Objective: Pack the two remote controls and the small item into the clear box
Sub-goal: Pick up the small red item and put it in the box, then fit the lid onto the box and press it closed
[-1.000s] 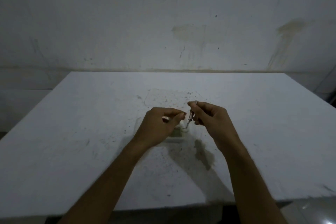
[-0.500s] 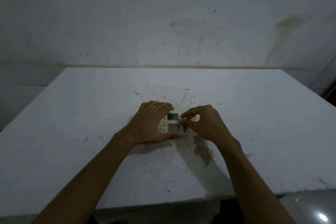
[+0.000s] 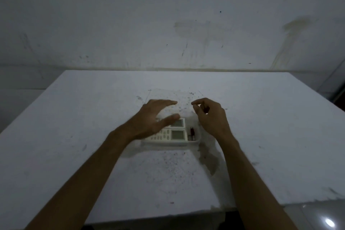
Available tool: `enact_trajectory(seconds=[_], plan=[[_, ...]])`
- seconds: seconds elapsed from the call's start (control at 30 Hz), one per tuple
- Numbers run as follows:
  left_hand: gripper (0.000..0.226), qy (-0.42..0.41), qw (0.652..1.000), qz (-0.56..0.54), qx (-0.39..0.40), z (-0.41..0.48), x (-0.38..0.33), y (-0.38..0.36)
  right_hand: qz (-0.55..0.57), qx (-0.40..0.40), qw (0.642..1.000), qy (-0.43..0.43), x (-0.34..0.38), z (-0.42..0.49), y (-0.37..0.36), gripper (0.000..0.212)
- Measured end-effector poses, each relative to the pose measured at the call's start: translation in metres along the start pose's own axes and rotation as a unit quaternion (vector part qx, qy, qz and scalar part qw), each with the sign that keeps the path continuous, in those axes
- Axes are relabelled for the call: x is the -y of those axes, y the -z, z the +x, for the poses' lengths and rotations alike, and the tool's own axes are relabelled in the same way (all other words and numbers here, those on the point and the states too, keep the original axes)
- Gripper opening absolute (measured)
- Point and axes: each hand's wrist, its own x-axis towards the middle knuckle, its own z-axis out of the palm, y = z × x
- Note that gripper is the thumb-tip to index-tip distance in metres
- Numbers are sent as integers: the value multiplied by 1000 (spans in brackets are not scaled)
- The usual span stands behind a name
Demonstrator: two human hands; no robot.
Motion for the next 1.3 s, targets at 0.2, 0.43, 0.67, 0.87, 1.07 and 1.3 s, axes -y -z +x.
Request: enact_trajectory(seconds=[0.2,0.43,0.67,0.87,1.07,1.3], plan=[[65,25,996,86,15,74,8,16,72,-25,993,-86,-21,-2,-16,17],[118,50,958,217,181,144,20,-2,111,-69,987,-90,-25,-1,-15,12],[124,11,941,288,176,163,35,-11,154,-117,974,-113,-31,3,-16,15],[117,49,982,152,98,165,39,3,165,-132,969,-126,-30,7,-10,13],[119,-41,991,125,18,131,-2,24,241,-126,947,-172,-17,7,-6,37],[119,-113,978,175,-28,65,-56,0,347,63,916,-191,-3,5,19,72]])
